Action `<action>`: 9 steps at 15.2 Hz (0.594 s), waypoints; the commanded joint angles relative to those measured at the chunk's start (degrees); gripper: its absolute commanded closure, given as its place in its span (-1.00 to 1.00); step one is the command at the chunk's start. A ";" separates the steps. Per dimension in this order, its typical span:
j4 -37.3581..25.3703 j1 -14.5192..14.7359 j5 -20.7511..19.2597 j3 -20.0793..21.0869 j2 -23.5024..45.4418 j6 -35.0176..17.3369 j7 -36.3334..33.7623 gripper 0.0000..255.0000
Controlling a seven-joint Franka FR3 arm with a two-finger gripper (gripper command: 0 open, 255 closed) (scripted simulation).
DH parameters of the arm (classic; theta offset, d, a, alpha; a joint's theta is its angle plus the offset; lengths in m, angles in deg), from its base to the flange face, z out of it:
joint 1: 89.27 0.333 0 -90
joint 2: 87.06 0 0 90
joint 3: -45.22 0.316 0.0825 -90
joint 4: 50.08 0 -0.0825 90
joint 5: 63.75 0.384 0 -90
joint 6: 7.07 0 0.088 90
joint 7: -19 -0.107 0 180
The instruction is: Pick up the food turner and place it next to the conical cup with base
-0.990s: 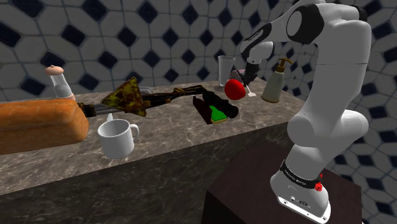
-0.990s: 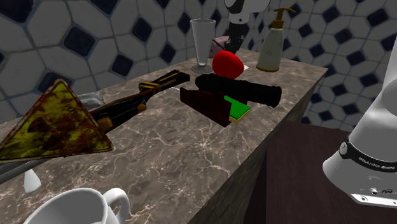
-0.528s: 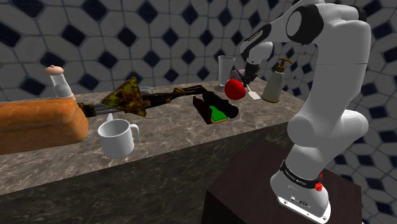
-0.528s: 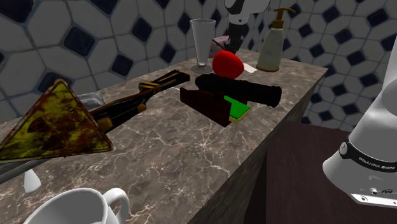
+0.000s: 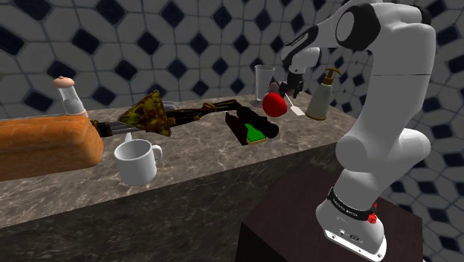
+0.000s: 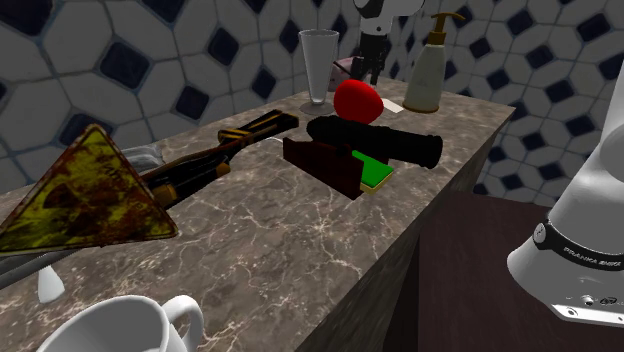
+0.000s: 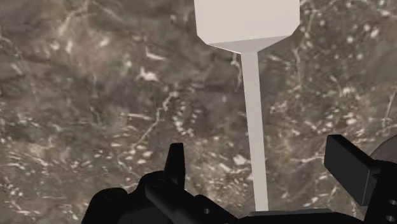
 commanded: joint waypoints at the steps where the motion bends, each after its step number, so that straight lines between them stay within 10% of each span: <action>1: -1.17 0.06 -0.45 -0.19 -1.63 2.81 -0.26 -1.00; 9: -1.79 0.08 -0.64 -0.25 -2.31 4.10 -0.38 -1.00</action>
